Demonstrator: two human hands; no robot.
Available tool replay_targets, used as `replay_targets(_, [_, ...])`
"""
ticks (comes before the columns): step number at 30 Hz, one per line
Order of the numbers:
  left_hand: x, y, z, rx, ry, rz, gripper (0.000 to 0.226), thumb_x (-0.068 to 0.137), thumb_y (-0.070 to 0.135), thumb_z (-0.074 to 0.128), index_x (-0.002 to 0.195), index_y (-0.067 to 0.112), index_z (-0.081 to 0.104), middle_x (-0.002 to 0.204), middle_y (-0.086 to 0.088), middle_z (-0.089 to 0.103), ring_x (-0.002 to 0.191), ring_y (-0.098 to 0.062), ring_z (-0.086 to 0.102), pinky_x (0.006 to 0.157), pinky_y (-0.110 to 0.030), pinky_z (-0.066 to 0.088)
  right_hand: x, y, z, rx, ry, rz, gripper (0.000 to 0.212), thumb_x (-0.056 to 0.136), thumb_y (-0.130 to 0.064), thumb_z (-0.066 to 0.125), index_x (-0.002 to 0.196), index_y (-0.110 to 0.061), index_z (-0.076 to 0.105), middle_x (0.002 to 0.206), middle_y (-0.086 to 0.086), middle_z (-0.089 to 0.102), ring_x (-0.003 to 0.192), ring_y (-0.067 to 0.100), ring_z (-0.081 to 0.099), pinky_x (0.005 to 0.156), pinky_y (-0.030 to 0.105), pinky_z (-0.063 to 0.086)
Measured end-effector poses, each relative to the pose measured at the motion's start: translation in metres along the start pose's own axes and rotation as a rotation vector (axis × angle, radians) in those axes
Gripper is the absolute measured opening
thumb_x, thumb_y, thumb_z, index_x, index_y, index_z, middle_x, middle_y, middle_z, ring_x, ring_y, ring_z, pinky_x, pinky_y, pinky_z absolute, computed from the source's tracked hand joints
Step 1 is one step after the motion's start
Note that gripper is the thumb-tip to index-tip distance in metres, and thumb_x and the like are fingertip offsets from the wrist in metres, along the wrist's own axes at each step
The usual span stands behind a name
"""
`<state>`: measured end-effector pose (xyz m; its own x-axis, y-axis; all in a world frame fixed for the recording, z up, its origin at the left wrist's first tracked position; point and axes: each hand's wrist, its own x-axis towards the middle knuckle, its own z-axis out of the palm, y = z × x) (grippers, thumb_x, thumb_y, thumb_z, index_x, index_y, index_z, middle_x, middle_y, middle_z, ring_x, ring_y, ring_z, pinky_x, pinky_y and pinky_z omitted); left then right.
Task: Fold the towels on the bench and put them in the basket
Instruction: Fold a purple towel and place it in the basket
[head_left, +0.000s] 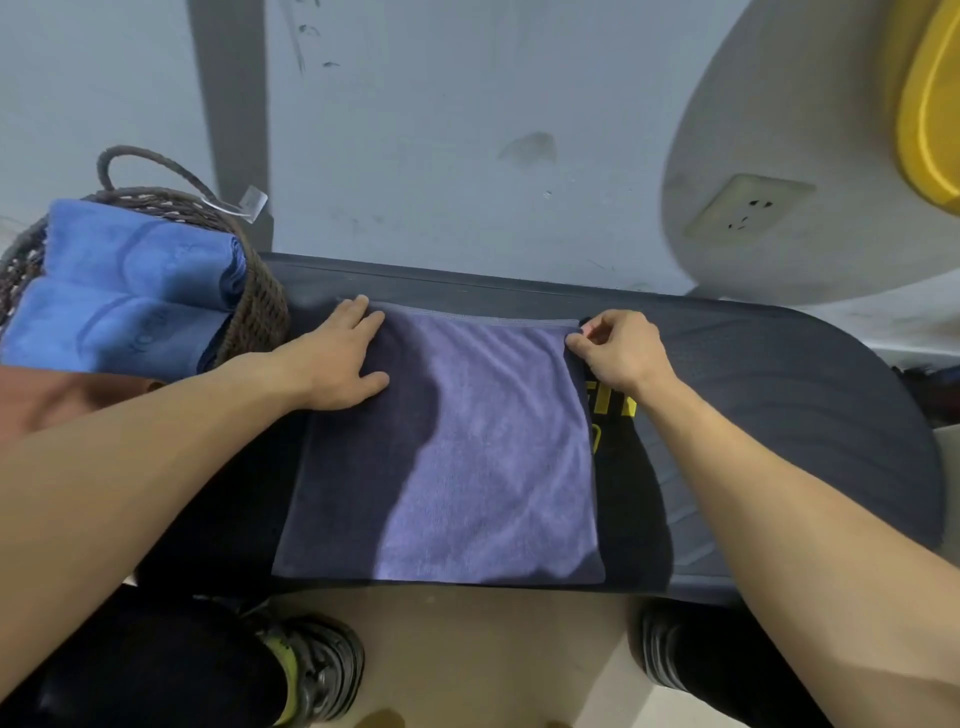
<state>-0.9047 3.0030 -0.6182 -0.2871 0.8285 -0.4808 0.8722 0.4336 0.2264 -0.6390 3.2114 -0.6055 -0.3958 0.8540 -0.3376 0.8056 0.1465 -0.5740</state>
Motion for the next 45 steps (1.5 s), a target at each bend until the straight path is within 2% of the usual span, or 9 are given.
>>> replay_targets(9, [-0.007,-0.005,0.005,0.132,-0.044,-0.041,0.086,0.1,0.048,0.043,0.155,0.004,-0.006,0.162,-0.02,-0.014,0.15,-0.032,-0.014,0.124,-0.04,0.002,0.02,-0.007,0.017,-0.091,0.11,0.03,0.02,0.09,-0.038,0.067,0.089,-0.018,0.067,0.087,0.0,0.068,0.087,0.021,0.065,0.078,0.037,0.056])
replay_targets(14, [-0.007,0.001,0.006,0.19,-0.053,-0.078,0.084,0.101,0.048,0.038,0.155,0.003,-0.008,0.161,-0.024,-0.014,0.15,-0.036,-0.014,0.124,-0.044,0.005,0.011,-0.014,0.015,-0.158,0.093,0.029,0.04,0.095,-0.049,0.056,0.088,-0.011,0.066,0.082,0.004,0.067,0.08,0.024,0.062,0.069,0.034,0.05])
replay_targets(17, [-0.011,0.02,-0.001,0.229,0.035,-0.063,0.077,0.097,0.041,0.045,0.154,0.003,0.01,0.158,-0.029,0.007,0.148,-0.042,0.007,0.12,-0.048,0.019,-0.022,-0.005,-0.001,-0.088,0.075,0.06,0.046,0.096,-0.049,0.05,0.076,-0.01,0.064,0.071,0.007,0.067,0.071,0.026,0.066,0.067,0.04,0.057])
replay_targets(20, [-0.026,0.06,-0.003,0.175,0.159,0.072,0.047,0.092,0.033,0.048,0.13,0.005,0.042,0.136,-0.02,0.041,0.126,-0.037,0.041,0.1,-0.047,0.041,-0.073,0.021,-0.016,-0.12,-0.211,0.258,0.039,0.087,-0.049,0.066,0.085,-0.01,0.068,0.076,0.011,0.073,0.064,0.022,0.069,0.061,0.034,0.061])
replay_targets(23, [-0.053,0.098,0.021,0.391,0.113,0.11,0.069,0.095,0.045,0.047,0.145,0.0,0.028,0.152,-0.028,0.023,0.14,-0.046,0.023,0.107,-0.055,0.033,-0.119,0.039,-0.016,-0.143,-0.486,0.399,0.044,0.077,-0.049,0.079,0.092,-0.008,0.071,0.082,0.011,0.073,0.068,0.02,0.064,0.06,0.03,0.056])
replay_targets(29, [-0.109,0.11,0.07,0.403,-0.101,0.095,0.092,0.095,0.057,0.046,0.155,0.009,-0.004,0.161,-0.023,-0.01,0.148,-0.048,0.002,0.111,-0.06,0.028,-0.177,0.055,0.014,-0.132,-0.32,0.308,0.028,0.067,-0.034,0.086,0.08,-0.017,0.069,0.076,-0.005,0.07,0.068,0.011,0.064,0.054,0.02,0.047])
replay_targets(33, [-0.117,0.096,0.071,0.332,-0.137,0.117,0.09,0.096,0.058,0.043,0.155,0.016,-0.011,0.161,-0.016,-0.021,0.149,-0.041,-0.012,0.116,-0.058,0.021,-0.202,0.069,0.023,0.246,-0.114,0.173,0.017,0.074,-0.024,0.081,0.071,-0.017,0.066,0.063,-0.005,0.067,0.059,0.01,0.061,0.052,0.012,0.044])
replay_targets(39, [-0.125,0.089,0.078,0.312,-0.108,0.093,0.088,0.095,0.059,0.042,0.156,0.023,-0.01,0.163,-0.011,-0.019,0.15,-0.038,-0.011,0.119,-0.054,0.016,-0.206,0.077,0.014,0.461,-0.233,0.007,0.02,0.083,-0.012,0.076,0.074,-0.018,0.059,0.066,0.005,0.057,0.059,0.016,0.048,0.058,0.028,0.041])
replay_targets(45, [-0.136,0.081,0.085,0.319,-0.131,0.051,0.086,0.097,0.061,0.037,0.155,0.026,-0.016,0.162,-0.012,-0.023,0.149,-0.039,-0.015,0.12,-0.052,0.011,-0.202,0.086,0.012,0.384,-0.135,0.149,0.021,0.082,-0.024,0.077,0.076,-0.011,0.063,0.068,0.008,0.073,0.053,0.015,0.069,0.05,0.024,0.051])
